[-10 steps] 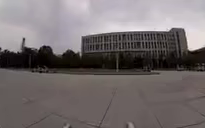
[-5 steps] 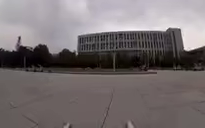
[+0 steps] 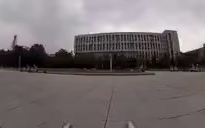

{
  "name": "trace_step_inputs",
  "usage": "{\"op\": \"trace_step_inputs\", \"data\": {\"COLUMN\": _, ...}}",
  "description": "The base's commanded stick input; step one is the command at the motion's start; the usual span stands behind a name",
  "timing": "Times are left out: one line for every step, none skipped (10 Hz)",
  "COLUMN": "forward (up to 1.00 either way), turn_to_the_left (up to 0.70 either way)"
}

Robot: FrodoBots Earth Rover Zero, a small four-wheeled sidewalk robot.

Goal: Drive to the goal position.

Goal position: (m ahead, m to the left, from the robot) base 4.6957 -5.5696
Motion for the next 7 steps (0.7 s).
{"op": "trace_step_inputs", "data": {"forward": 0.68, "turn_to_the_left": -0.14}}
{"op": "trace_step_inputs", "data": {"forward": 0.68, "turn_to_the_left": -0.14}}
{"op": "trace_step_inputs", "data": {"forward": 0.68, "turn_to_the_left": -0.14}}
{"op": "trace_step_inputs", "data": {"forward": 0.68, "turn_to_the_left": -0.14}}
{"op": "trace_step_inputs", "data": {"forward": 0.68, "turn_to_the_left": -0.14}}
{"op": "trace_step_inputs", "data": {"forward": 0.67, "turn_to_the_left": -0.13}}
{"op": "trace_step_inputs", "data": {"forward": 0.67, "turn_to_the_left": -0.13}}
